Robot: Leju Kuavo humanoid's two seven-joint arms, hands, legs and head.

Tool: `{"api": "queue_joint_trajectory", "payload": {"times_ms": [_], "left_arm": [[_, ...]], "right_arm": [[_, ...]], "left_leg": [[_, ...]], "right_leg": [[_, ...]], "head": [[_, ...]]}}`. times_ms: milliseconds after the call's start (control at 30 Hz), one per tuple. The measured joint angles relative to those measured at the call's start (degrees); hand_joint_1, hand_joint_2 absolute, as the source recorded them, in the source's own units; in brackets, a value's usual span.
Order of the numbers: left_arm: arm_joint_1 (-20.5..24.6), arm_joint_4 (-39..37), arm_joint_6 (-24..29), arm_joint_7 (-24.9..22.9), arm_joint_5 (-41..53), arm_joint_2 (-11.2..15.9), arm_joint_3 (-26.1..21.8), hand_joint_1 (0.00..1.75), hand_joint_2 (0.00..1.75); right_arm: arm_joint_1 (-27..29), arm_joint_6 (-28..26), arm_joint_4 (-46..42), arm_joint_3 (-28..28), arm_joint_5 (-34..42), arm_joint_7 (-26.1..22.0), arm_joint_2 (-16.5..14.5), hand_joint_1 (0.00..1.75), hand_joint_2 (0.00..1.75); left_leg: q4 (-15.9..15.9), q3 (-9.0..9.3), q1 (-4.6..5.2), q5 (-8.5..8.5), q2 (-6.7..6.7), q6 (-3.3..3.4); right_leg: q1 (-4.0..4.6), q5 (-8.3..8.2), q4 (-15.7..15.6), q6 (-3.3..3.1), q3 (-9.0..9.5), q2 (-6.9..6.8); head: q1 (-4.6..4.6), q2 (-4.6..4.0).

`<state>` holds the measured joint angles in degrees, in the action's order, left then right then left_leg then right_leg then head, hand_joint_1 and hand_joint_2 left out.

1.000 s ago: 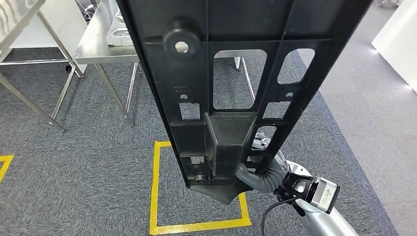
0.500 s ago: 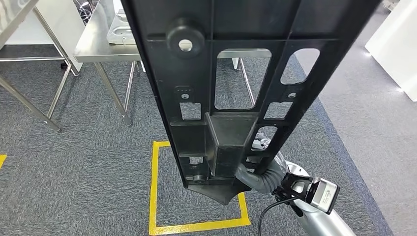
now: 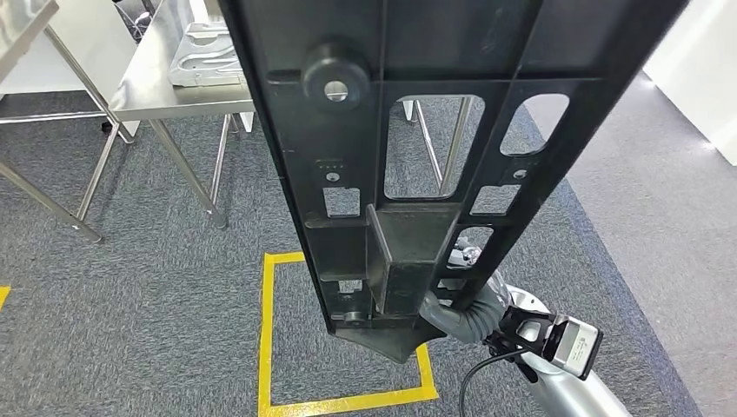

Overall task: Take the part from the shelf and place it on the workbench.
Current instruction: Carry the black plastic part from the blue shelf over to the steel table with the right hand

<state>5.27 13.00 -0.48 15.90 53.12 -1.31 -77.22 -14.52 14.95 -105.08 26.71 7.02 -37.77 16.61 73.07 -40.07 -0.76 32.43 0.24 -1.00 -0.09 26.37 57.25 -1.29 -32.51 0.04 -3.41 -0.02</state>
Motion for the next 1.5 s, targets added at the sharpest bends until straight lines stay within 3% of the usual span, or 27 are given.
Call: {"api": "queue_joint_trajectory", "payload": {"times_ms": [67, 133, 200, 300, 333, 400, 433, 467, 500, 567, 633, 700, 800, 867, 933, 967, 1000, 1067, 1133, 1167, 1267, 1333, 1433, 1467, 1500], "left_arm": [[0.01, 0.00, 0.00, 0.04, 0.01, 0.07, 0.01, 0.00, 1.75], [0.06, 0.00, 0.00, 0.09, 0.02, 0.19, 0.02, 0.00, 1.75], [0.05, 0.00, -0.01, 0.14, 0.03, 0.25, 0.02, 0.00, 1.75], [0.04, 0.00, -0.10, 0.22, 0.10, 0.22, 0.02, 0.00, 1.75], [0.08, 0.00, -0.14, 0.23, 0.14, 0.21, 0.02, 0.00, 1.75], [0.10, 0.00, -0.19, 0.25, 0.19, 0.21, 0.02, 0.00, 1.75], [0.08, 0.00, -0.20, 0.25, 0.19, 0.20, 0.02, 0.00, 1.75], [0.05, 0.00, -0.20, 0.25, 0.19, 0.20, 0.02, 0.00, 1.75], [0.02, 0.00, -0.20, 0.25, 0.19, 0.20, 0.02, 0.00, 1.75], [0.01, 0.00, -0.20, 0.25, 0.19, 0.20, 0.02, 0.00, 1.75], [0.05, 0.00, -0.20, 0.25, 0.19, 0.22, 0.02, 0.00, 1.75], [0.04, 0.00, -0.21, 0.27, 0.19, 0.23, 0.02, 0.00, 1.75], [0.11, 0.00, -0.43, 0.33, 0.19, 0.21, 0.02, 0.00, 1.75], [0.14, 0.00, -0.57, 0.36, 0.19, 0.22, 0.02, 0.00, 1.75], [0.04, 0.00, -0.61, 0.36, 0.19, 0.24, 0.02, 0.00, 1.75], [-0.04, 0.00, -0.64, 0.36, 0.19, 0.25, 0.02, 0.00, 1.75], [-0.09, 0.00, -0.67, 0.36, 0.19, 0.25, 0.02, 0.00, 1.75], [-0.12, 0.00, -0.73, 0.37, 0.19, 0.27, 0.02, 0.00, 1.75], [-0.06, 0.02, -0.74, 0.38, 0.19, 0.44, 0.02, 0.00, 1.75], [-0.03, 0.03, -0.74, 0.40, 0.19, 0.51, 0.02, 0.00, 1.75], [-0.01, 0.04, -0.75, 0.41, 0.19, 0.56, 0.02, 0.00, 1.75], [0.02, 0.04, -0.77, 0.40, 0.19, 0.55, 0.02, 0.00, 1.75], [0.08, 0.04, -0.82, 0.40, 0.19, 0.54, 0.02, 0.00, 1.75], [0.03, 0.04, -0.83, 0.40, 0.19, 0.54, 0.02, 0.00, 1.75], [-0.02, 0.04, -0.83, 0.40, 0.19, 0.54, 0.02, 0.00, 1.75]], "right_arm": [[0.00, -0.01, 0.04, 0.00, 0.00, -0.05, 0.00, 1.75, 1.75], [0.00, -0.02, 0.06, 0.00, 0.00, -0.12, 0.00, 1.75, 1.75], [0.10, -0.05, 0.08, -0.01, -0.01, -0.20, 0.00, 1.75, 1.75], [0.25, -0.11, 0.03, -0.11, -0.02, -0.46, -0.01, 1.75, 1.75], [0.29, -0.12, 0.02, -0.15, -0.02, -0.54, -0.07, 1.75, 1.75], [0.54, -0.13, 0.05, -0.19, -0.02, -0.60, -0.19, 1.75, 1.75], [0.72, -0.13, 0.09, -0.20, -0.02, -0.61, -0.24, 1.75, 1.75], [0.88, -0.13, 0.14, -0.20, -0.02, -0.61, -0.24, 1.75, 1.75], [0.97, -0.13, 0.17, -0.20, -0.02, -0.61, -0.24, 1.75, 1.75], [0.99, -0.13, 0.21, -0.20, -0.02, -0.61, -0.24, 1.75, 1.75], [0.98, -0.13, 0.25, -0.20, -0.04, -0.63, -0.24, 1.75, 1.75], [1.07, -0.17, 0.27, -0.20, -0.13, -0.68, -0.24, 1.75, 1.75], [1.26, -0.21, 0.14, -0.22, -0.50, -0.69, 0.01, 1.75, 1.75], [1.31, -0.17, 0.04, -0.22, -0.70, -0.71, 0.18, 1.75, 1.75], [1.54, -0.11, 0.02, -0.22, -0.81, -0.72, 0.22, 1.75, 1.75], [1.68, -0.09, 0.02, -0.22, -0.86, -0.70, 0.22, 1.75, 1.75], [1.80, -0.07, 0.02, -0.22, -0.89, -0.70, 0.22, 1.75, 1.75], [1.86, -0.04, 0.02, -0.22, -0.93, -0.71, 0.22, 1.75, 1.75], [1.82, -0.02, 0.02, -0.23, -0.96, -0.72, 0.22, 1.75, 1.75], [1.79, 0.00, 0.02, -0.24, -0.97, -0.72, 0.22, 1.75, 1.75], [1.71, 0.05, 0.02, -0.35, -0.98, -0.71, 0.22, 1.75, 1.75], [1.53, 0.07, 0.02, -0.50, -1.00, -0.73, 0.21, 1.75, 1.75], [1.41, 0.07, 0.04, -0.61, -1.02, -0.73, -0.02, 1.75, 1.75], [1.48, 0.07, 0.08, -0.61, -1.02, -0.72, -0.09, 1.75, 1.75], [1.53, 0.08, 0.12, -0.61, -1.03, -0.70, -0.10, 1.75, 1.75]], "left_leg": [[-7.46, 3.20, 0.08, -4.27, -0.15, 0.59], [-13.52, 5.94, 0.32, -6.38, -0.42, 1.24], [-14.76, 6.45, 0.57, -6.25, -0.53, 1.65], [-15.46, 6.96, 0.11, -6.45, -0.44, 2.39], [-15.71, 7.22, -0.06, -6.48, -0.39, 2.63], [-15.78, 7.48, -0.04, -6.27, -0.36, 2.88], [-15.76, 7.59, -0.05, -6.13, -0.36, 2.89], [-15.74, 7.75, -0.08, -5.96, -0.37, 2.82], [-15.70, 7.99, -0.14, -5.74, -0.39, 2.69], [-15.60, 8.69, -0.30, -5.14, -0.43, 2.24], [-15.41, 9.08, -0.20, -4.51, -0.45, 1.51], [-15.45, 9.19, -0.03, -4.18, -0.39, 0.79], [-14.49, 9.21, -0.27, -3.22, -0.21, -0.16], [-9.16, 6.67, -0.40, -0.77, -0.21, -0.50], [-1.01, 1.94, -0.39, 1.93, -0.23, -0.61], [1.48, 0.17, -0.37, 2.11, -0.23, -0.56], [1.82, -0.60, -0.34, 1.11, -0.24, -0.40], [-4.18, 1.25, -0.10, -3.59, -0.28, 0.32], [-11.20, 4.17, 0.38, -6.65, -0.34, 1.27], [-13.18, 5.02, 0.63, -7.04, -0.38, 1.62], [-14.80, 5.81, 0.75, -6.66, -0.45, 2.43], [-15.51, 6.92, 0.45, -6.61, -0.51, 3.03], [-15.82, 7.90, 0.30, -6.07, -0.55, 3.35], [-15.80, 8.15, 0.28, -5.79, -0.56, 3.30], [-15.79, 8.51, 0.26, -5.45, -0.58, 3.22]], "right_leg": [[0.16, 0.38, 0.15, 0.10, 0.38, 0.16], [0.38, 0.75, 0.43, 0.45, 0.42, 0.28], [0.42, 0.91, 0.53, 0.96, 0.27, 0.36], [0.32, 2.00, 1.92, 1.84, -0.19, 0.31], [0.21, 3.27, 4.30, 2.14, -1.30, 0.28], [-0.26, 6.44, 11.83, 2.66, -5.29, 0.25], [-0.54, 7.36, 15.21, 2.91, -7.32, 0.23], [-0.79, 7.16, 16.81, 3.12, -8.53, 0.20], [-1.02, 5.79, 16.11, 3.29, -8.59, 0.13], [-1.38, 1.15, 9.07, 3.47, -5.80, -0.18], [-1.23, -1.25, 2.61, 3.31, -2.91, -0.49], [-0.85, -0.92, 1.25, 2.79, -2.32, -0.42], [-0.93, -0.56, 0.92, 1.51, -1.83, -0.13], [-0.94, -0.23, 0.67, 0.71, -1.16, -0.21], [-0.64, 0.29, 0.69, 0.24, -0.64, -0.16], [-0.47, 0.57, 0.70, 0.12, -0.32, -0.09], [-0.29, 0.89, 0.72, 0.08, 0.09, 0.01], [0.01, 1.61, 0.72, 0.10, 1.15, 0.15], [0.26, 2.35, 0.75, 0.41, 1.95, 0.23], [0.27, 2.59, 0.68, 0.68, 2.12, 0.26], [0.07, 2.53, 1.05, 1.63, 2.30, 0.28], [-0.07, 3.57, 3.46, 2.16, 1.39, 0.26], [-0.53, 7.43, 13.00, 3.08, -4.41, 0.23], [-0.71, 7.96, 15.57, 3.30, -6.40, 0.20], [-0.87, 7.36, 16.33, 3.44, -7.58, 0.16]], "head": [[0.00, 0.00], [0.00, 0.00], [0.00, 0.00], [0.01, 0.00], [0.02, 0.00], [0.02, 0.00], [0.02, 0.00], [0.02, -0.01], [0.02, -0.01], [0.02, -0.01], [0.02, 0.00], [0.01, 0.00], [0.01, 0.00], [0.01, 0.00], [0.00, 0.00], [0.00, 0.00], [0.00, 0.00], [0.00, 0.00], [0.01, 0.00], [0.01, 0.00], [0.01, 0.00], [0.02, 0.00], [0.02, 0.00], [0.02, 0.00], [0.02, 0.00]]}}
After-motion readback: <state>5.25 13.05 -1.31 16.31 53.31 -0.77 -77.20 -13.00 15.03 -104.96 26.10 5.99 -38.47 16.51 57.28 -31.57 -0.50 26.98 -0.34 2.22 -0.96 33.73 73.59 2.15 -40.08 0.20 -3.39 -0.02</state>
